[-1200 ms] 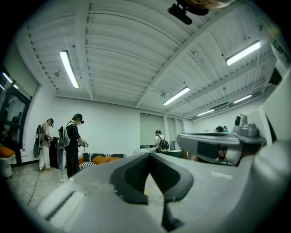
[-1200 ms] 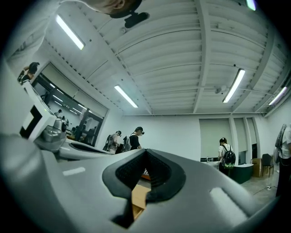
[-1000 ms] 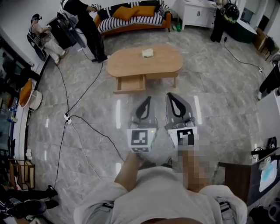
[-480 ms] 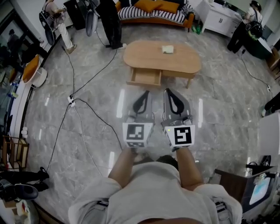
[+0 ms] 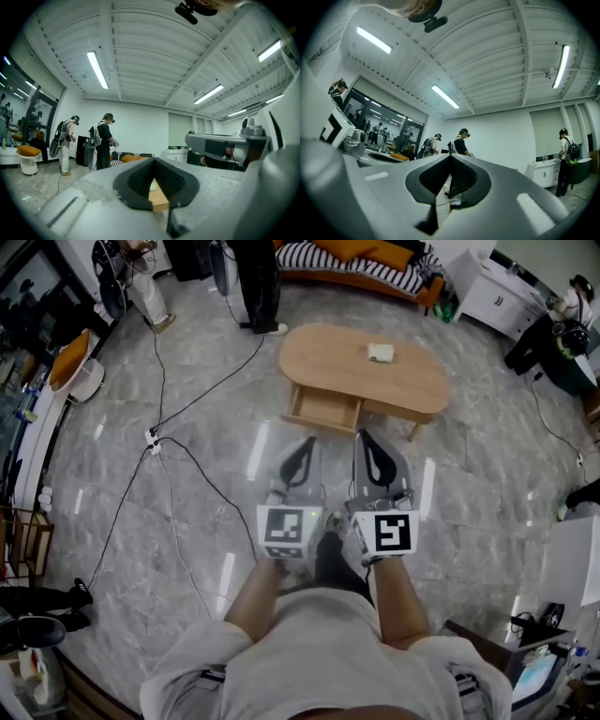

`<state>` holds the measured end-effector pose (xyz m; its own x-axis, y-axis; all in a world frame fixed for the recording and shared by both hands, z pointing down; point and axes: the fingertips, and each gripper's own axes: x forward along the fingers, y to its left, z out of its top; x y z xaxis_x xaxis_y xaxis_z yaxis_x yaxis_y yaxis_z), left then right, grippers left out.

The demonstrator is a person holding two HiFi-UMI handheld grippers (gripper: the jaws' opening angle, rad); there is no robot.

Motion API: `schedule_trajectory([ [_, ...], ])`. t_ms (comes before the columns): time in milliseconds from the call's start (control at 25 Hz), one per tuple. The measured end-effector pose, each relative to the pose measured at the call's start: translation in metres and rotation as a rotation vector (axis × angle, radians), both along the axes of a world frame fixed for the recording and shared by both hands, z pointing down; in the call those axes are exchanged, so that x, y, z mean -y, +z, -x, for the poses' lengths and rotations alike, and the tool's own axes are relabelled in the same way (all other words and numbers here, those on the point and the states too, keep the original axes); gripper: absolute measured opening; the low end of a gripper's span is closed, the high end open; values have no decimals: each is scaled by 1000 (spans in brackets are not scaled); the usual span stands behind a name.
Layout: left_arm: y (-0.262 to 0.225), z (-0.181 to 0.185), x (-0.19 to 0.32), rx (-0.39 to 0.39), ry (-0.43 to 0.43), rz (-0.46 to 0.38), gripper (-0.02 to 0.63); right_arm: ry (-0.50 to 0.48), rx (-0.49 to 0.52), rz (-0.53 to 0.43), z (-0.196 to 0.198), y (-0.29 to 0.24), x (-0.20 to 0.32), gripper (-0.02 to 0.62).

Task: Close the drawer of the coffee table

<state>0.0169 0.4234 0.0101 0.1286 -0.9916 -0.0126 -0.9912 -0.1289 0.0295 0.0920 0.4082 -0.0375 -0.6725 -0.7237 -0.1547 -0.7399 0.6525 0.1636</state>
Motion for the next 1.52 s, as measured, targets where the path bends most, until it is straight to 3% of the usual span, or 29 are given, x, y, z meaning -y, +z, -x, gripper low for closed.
schedule_trajectory([
  [280,-1,41,87,26,-62,18,20,-64,46,-12,35,-12,95,6],
  [560,-5,50,176,-1,-88,35,20,-103,50,12,46,-11,189,6],
  [720,-4,51,211,-4,-93,46,20,-115,55,26,49,-3,230,6],
  [920,-10,77,247,8,-108,52,20,-119,72,30,70,-9,269,6],
  [1360,15,150,355,-2,-38,112,20,8,20,82,115,17,365,6],
  [1520,46,183,401,-29,15,174,20,56,-31,116,137,44,404,6],
])
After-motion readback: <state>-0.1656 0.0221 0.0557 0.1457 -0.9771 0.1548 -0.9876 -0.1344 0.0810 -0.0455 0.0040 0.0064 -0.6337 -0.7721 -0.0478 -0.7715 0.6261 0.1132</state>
